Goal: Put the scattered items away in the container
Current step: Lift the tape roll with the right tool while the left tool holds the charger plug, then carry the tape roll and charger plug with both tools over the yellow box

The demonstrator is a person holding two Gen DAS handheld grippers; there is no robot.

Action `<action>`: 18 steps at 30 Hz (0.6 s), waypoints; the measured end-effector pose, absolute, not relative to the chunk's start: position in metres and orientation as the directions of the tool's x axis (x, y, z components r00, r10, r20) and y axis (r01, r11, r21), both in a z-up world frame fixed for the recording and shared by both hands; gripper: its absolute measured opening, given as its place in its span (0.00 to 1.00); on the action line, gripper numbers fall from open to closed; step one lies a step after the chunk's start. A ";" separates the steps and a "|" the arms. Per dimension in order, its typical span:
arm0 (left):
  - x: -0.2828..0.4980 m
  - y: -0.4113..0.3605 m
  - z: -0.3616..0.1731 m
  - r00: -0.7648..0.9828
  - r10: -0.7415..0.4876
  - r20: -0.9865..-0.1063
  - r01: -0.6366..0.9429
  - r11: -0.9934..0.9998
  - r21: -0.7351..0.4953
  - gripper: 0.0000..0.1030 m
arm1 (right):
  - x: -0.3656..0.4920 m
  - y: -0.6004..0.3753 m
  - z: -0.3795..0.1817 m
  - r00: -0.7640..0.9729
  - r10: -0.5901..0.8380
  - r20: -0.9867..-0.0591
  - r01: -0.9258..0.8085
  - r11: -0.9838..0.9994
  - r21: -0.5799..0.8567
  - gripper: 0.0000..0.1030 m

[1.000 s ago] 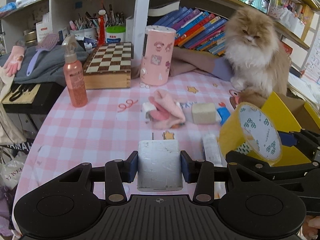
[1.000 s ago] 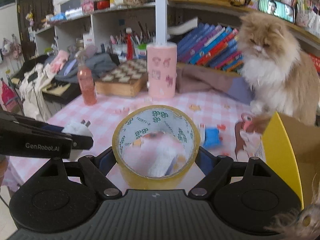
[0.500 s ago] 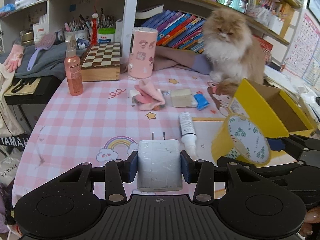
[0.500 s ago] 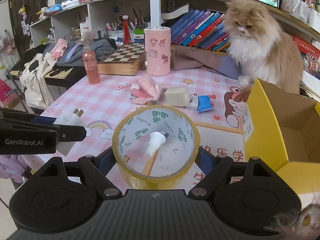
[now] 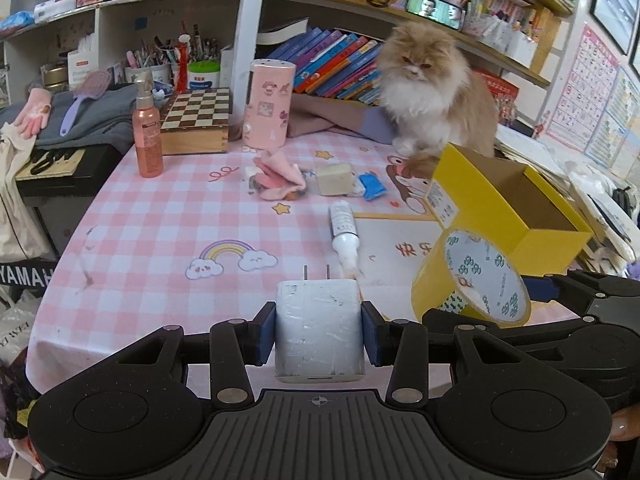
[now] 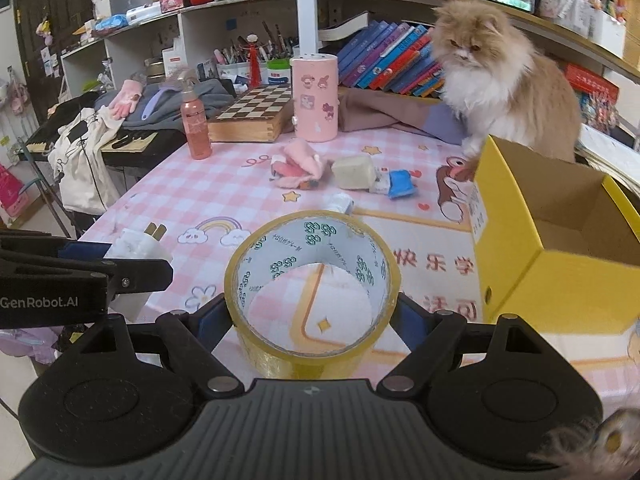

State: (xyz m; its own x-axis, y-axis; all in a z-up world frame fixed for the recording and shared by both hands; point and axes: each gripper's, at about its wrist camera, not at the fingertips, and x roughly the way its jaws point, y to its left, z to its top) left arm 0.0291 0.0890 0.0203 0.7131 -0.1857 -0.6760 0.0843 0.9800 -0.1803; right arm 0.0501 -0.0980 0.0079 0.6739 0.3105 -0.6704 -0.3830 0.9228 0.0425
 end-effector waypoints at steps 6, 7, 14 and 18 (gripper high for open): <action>0.016 0.083 0.018 0.690 -0.229 -0.687 0.126 0.972 -0.198 0.41 | 0.025 -0.111 0.007 0.681 0.274 -0.679 -0.329 0.943 0.050 0.81; 0.015 0.082 0.017 0.685 -0.239 -0.688 0.136 0.970 -0.202 0.41 | 0.021 -0.114 0.006 0.682 0.265 -0.682 -0.318 0.947 0.050 0.81; 0.016 0.060 0.015 0.657 -0.305 -0.690 0.222 0.952 -0.209 0.41 | 0.005 -0.137 0.005 0.685 0.191 -0.704 -0.222 0.974 0.048 0.81; 0.017 0.045 0.013 0.637 -0.345 -0.689 0.271 0.937 -0.219 0.41 | -0.003 -0.151 0.004 0.688 0.151 -0.710 -0.175 0.984 0.040 0.81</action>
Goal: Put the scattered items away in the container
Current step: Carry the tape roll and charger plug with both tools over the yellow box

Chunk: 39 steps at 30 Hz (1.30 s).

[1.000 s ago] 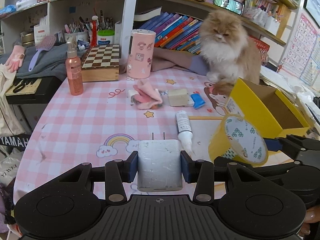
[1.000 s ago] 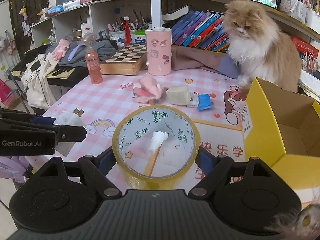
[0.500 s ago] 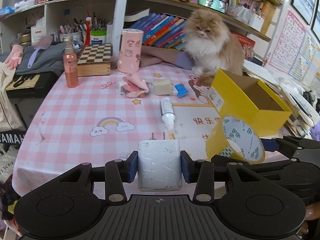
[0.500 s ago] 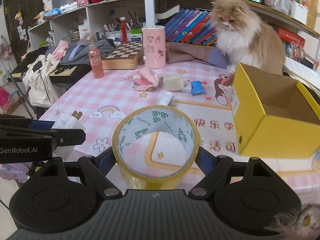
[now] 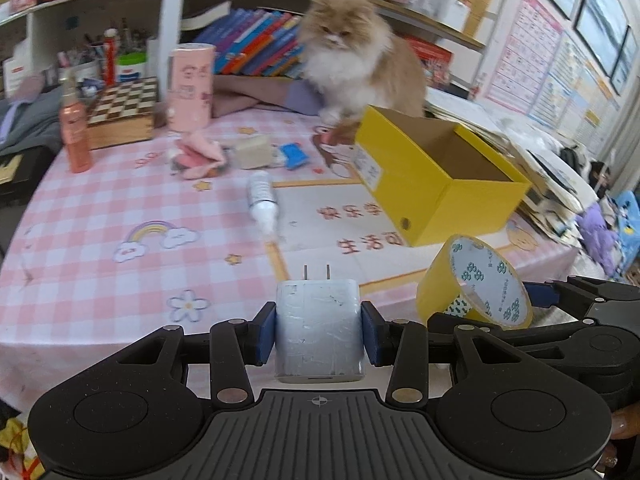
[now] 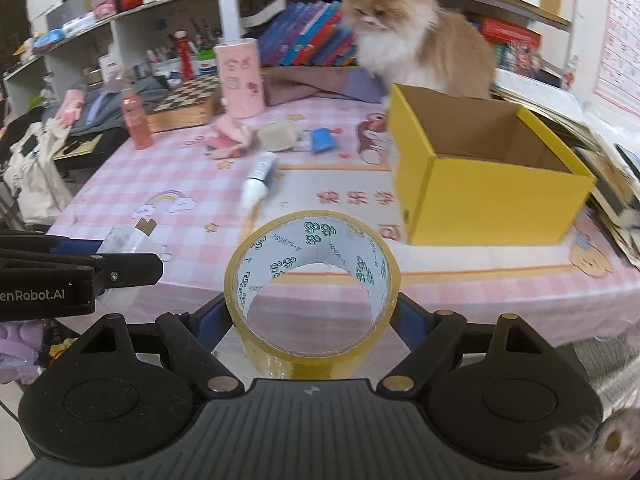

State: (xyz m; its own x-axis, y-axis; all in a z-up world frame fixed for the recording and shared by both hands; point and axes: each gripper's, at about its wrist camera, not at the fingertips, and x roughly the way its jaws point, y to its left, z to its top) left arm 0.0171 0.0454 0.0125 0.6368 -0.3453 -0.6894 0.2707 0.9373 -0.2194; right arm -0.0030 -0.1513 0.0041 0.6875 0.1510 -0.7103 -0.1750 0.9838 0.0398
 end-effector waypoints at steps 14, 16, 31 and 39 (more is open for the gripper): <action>0.024 -0.028 0.008 0.559 -0.449 -0.697 0.431 0.876 -0.218 0.41 | -0.024 -0.219 0.000 0.691 0.031 -0.722 0.000 0.999 0.042 0.81; 0.024 -0.035 0.008 0.552 -0.450 -0.702 0.440 0.872 -0.213 0.41 | -0.024 -0.226 0.000 0.691 0.029 -0.722 0.009 0.999 0.048 0.81; 0.035 -0.084 0.005 0.497 -0.483 -0.721 0.515 0.833 -0.203 0.41 | -0.024 -0.270 -0.005 0.679 -0.007 -0.734 0.080 0.995 0.064 0.81; 0.046 -0.108 0.000 0.469 -0.499 -0.729 0.545 0.813 -0.206 0.41 | -0.017 -0.291 -0.010 0.662 -0.034 -0.749 0.122 0.991 0.063 0.81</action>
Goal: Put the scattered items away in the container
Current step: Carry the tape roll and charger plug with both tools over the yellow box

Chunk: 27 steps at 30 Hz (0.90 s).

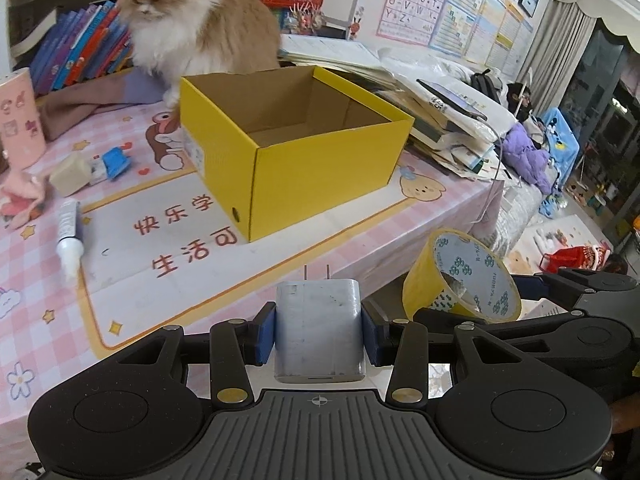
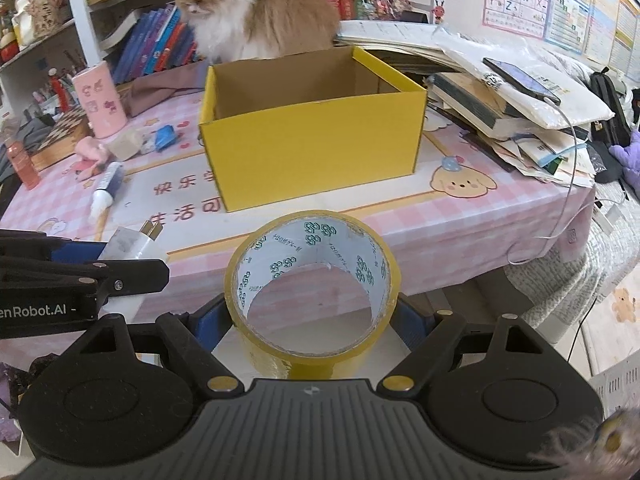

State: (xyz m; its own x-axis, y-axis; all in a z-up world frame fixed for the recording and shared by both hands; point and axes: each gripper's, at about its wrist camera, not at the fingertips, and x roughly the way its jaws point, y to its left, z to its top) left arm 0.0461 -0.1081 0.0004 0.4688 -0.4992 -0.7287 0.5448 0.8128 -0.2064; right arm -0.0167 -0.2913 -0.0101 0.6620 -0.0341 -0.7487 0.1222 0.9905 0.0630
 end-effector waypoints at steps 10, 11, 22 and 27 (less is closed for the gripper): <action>0.063 -0.129 0.008 0.488 -0.503 -0.713 0.548 0.812 -0.198 0.41 | 0.005 -0.314 -0.008 0.666 -0.029 -0.745 0.104 0.993 0.054 0.81; 0.065 -0.130 0.011 0.494 -0.506 -0.707 0.550 0.812 -0.197 0.41 | 0.008 -0.317 -0.006 0.675 -0.025 -0.737 0.100 0.993 0.057 0.81; 0.102 -0.157 0.062 0.623 -0.524 -0.580 0.565 0.815 -0.129 0.41 | 0.067 -0.351 0.035 0.769 0.010 -0.639 -0.003 1.000 0.011 0.81; 0.134 -0.172 0.071 0.687 -0.477 -0.548 0.531 0.844 -0.069 0.41 | 0.108 -0.367 0.046 0.792 0.016 -0.610 -0.054 0.998 -0.044 0.81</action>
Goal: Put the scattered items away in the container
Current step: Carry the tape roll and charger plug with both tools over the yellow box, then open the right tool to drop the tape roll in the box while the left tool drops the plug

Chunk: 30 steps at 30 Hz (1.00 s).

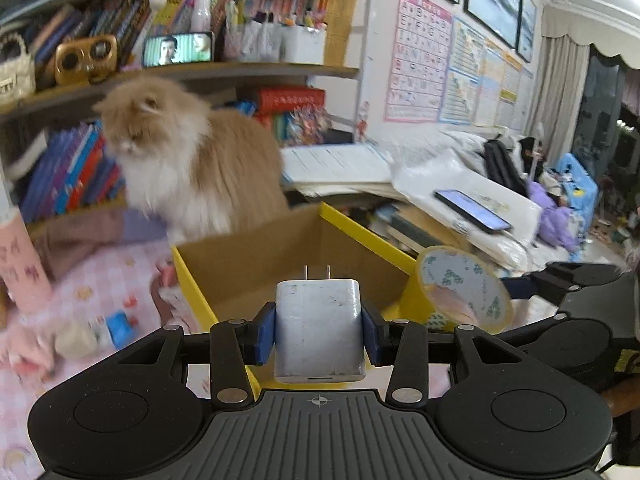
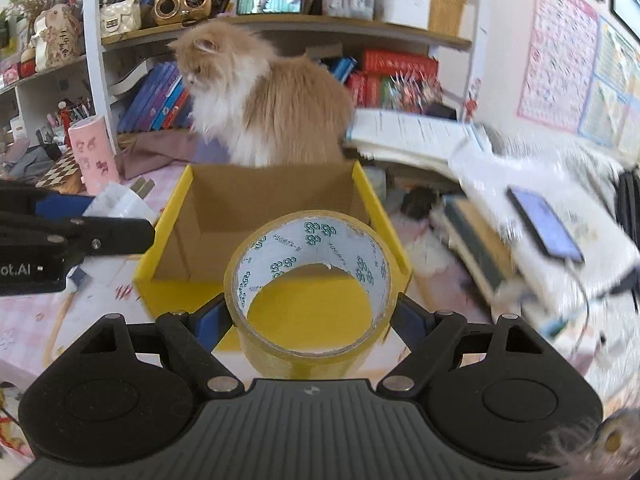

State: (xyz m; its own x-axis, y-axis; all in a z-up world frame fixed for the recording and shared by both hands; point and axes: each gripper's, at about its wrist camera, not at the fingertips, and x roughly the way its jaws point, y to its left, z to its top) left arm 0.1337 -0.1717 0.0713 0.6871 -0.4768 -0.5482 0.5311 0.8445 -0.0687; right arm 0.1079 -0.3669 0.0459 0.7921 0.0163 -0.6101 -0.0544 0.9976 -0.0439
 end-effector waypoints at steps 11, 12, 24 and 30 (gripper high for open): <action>0.192 -0.204 0.050 0.725 -0.343 -0.597 0.457 0.888 0.045 0.41 | 0.195 -0.377 0.028 0.758 0.059 -0.649 -0.240 0.951 -0.193 0.81; 0.199 -0.208 0.045 0.723 -0.324 -0.611 0.449 0.892 0.058 0.41 | 0.202 -0.376 0.022 0.747 0.065 -0.662 -0.262 0.944 -0.203 0.81; 0.239 -0.241 0.006 0.674 -0.205 -0.709 0.439 0.884 0.161 0.41 | 0.259 -0.366 -0.010 0.594 0.203 -0.779 -0.465 0.876 -0.126 0.66; 0.241 -0.239 0.002 0.670 -0.204 -0.713 0.430 0.890 0.150 0.52 | 0.263 -0.375 -0.015 0.586 0.213 -0.782 -0.437 0.896 -0.083 0.81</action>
